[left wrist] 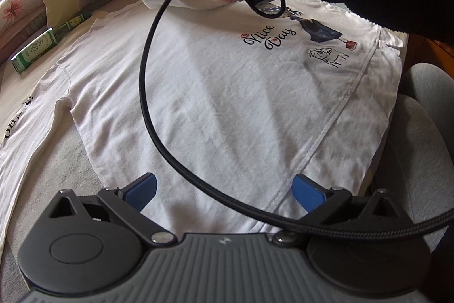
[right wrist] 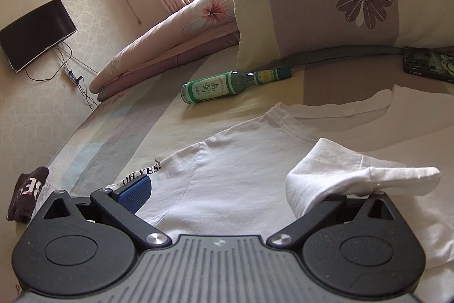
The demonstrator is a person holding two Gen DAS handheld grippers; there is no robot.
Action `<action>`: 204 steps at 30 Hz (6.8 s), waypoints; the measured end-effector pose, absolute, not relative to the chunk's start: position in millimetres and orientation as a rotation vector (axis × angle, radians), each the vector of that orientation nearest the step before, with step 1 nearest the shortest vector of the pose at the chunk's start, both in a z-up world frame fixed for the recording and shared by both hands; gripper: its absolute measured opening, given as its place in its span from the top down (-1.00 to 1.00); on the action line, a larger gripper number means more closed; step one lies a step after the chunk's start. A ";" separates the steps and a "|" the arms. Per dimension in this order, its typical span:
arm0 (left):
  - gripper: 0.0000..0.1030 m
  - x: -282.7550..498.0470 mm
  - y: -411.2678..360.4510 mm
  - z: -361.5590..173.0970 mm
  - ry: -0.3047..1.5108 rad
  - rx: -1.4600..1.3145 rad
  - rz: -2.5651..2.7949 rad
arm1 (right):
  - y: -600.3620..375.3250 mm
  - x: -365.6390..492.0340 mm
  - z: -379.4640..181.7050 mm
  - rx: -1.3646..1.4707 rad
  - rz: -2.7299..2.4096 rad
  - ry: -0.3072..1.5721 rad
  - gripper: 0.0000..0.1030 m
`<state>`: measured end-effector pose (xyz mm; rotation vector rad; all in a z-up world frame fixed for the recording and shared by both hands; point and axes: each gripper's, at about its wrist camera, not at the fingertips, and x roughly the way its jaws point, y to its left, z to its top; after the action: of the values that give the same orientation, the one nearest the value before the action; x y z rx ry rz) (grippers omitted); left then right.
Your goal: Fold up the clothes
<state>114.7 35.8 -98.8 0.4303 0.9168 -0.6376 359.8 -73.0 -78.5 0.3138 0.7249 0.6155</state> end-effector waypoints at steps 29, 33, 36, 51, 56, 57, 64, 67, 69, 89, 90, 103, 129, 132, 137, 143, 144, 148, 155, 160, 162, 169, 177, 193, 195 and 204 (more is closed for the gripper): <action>-0.98 121.7 38.5 -107.3 0.933 0.299 -0.633 | -129.4 354.8 -113.3 0.391 0.484 0.789 -1.00; -0.99 123.8 37.6 -108.8 0.932 0.281 -0.630 | -137.8 374.6 -116.8 0.559 0.469 0.816 -1.00; -0.99 121.3 39.0 -109.9 0.934 0.276 -0.631 | -129.2 381.6 -114.7 0.640 0.506 0.809 -1.00; -0.99 119.9 37.8 -114.3 0.949 0.261 -0.605 | -98.9 357.4 -82.5 0.326 0.604 0.745 -1.00; -0.99 121.6 35.5 -112.3 0.958 0.269 -0.601 | -156.4 344.6 -83.4 0.266 0.427 0.715 -1.00; -0.99 122.4 34.7 -111.5 0.959 0.270 -0.597 | -166.3 341.7 -83.0 0.250 0.388 0.711 -1.00; -0.99 133.3 26.2 -99.8 0.956 0.276 -0.536 | -211.2 316.8 -98.9 0.181 0.226 0.677 -1.00; -0.99 149.1 20.1 -89.2 0.945 0.266 -0.508 | -219.9 312.1 -123.3 0.273 0.217 0.705 -1.00; -0.99 164.4 11.8 -80.2 0.922 0.281 -0.484 | -220.5 301.3 -132.5 0.293 0.220 0.637 -1.00; -0.97 368.8 -22.1 -125.4 0.850 -0.205 -0.261 | -250.6 283.8 -126.4 0.450 0.246 0.632 -1.00; -0.96 366.2 -20.6 -122.9 0.856 -0.151 -0.199 | -251.2 284.6 -125.7 0.453 0.241 0.633 -1.00; -0.97 396.1 -48.1 -119.2 0.935 -0.479 -0.363 | -230.3 330.4 -120.1 0.189 0.280 0.655 -1.00; -0.97 463.8 -241.5 -113.4 1.162 -0.279 -0.838 | -211.8 317.6 -122.6 -0.051 0.231 0.733 -1.00; -0.98 464.9 -256.7 -114.5 1.128 -0.264 -0.890 | -216.6 316.6 -121.8 -0.046 0.240 0.745 -1.00; -0.98 480.2 -274.3 -116.5 1.132 -0.303 -0.906 | -222.1 315.1 -121.5 -0.033 0.244 0.747 -1.00; -0.98 489.9 -292.4 -110.1 1.052 -0.224 -0.900 | -221.9 312.3 -121.1 -0.042 0.246 0.745 -1.00; -0.98 494.4 -294.4 -111.6 1.048 -0.215 -0.885 | -222.1 311.7 -121.0 -0.043 0.246 0.744 -1.00; -0.98 507.7 -299.6 -113.6 1.049 -0.217 -0.835 | -227.1 309.7 -120.6 -0.034 0.255 0.750 -1.00; -0.98 480.7 -281.7 -90.9 1.026 -0.171 -0.897 | -231.2 305.8 -114.9 -0.009 0.233 0.748 -1.00; -0.98 460.4 -268.0 -99.5 1.095 -0.192 -0.982 | -236.8 302.5 -112.7 0.019 0.224 0.738 -1.00; -0.98 458.7 -276.3 -110.4 1.127 -0.174 -0.976 | -237.9 302.6 -114.2 0.022 0.218 0.743 -1.00; -0.98 453.0 -284.1 -103.9 1.100 -0.188 -0.998 | -242.2 302.4 -114.8 0.052 0.199 0.738 -1.00; -0.98 446.8 -219.8 -85.3 1.031 -0.144 -0.832 | -251.5 298.1 -115.5 0.127 0.225 0.746 -1.00; -0.98 440.6 -121.6 -109.5 0.953 -0.287 -0.575 | -264.9 304.3 -122.0 0.154 0.232 0.700 -1.00; -0.98 434.1 -104.9 -114.3 0.954 -0.284 -0.546 | -267.7 301.4 -120.8 0.189 0.233 0.696 -1.00; -0.98 423.8 -46.8 -94.2 0.964 -0.305 -0.334 | -282.0 305.8 -118.8 0.226 0.193 0.685 -1.00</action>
<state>423.8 -46.8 -94.2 -0.3046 0.9639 -0.3338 305.8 -282.0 -118.8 0.2262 0.6850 0.1933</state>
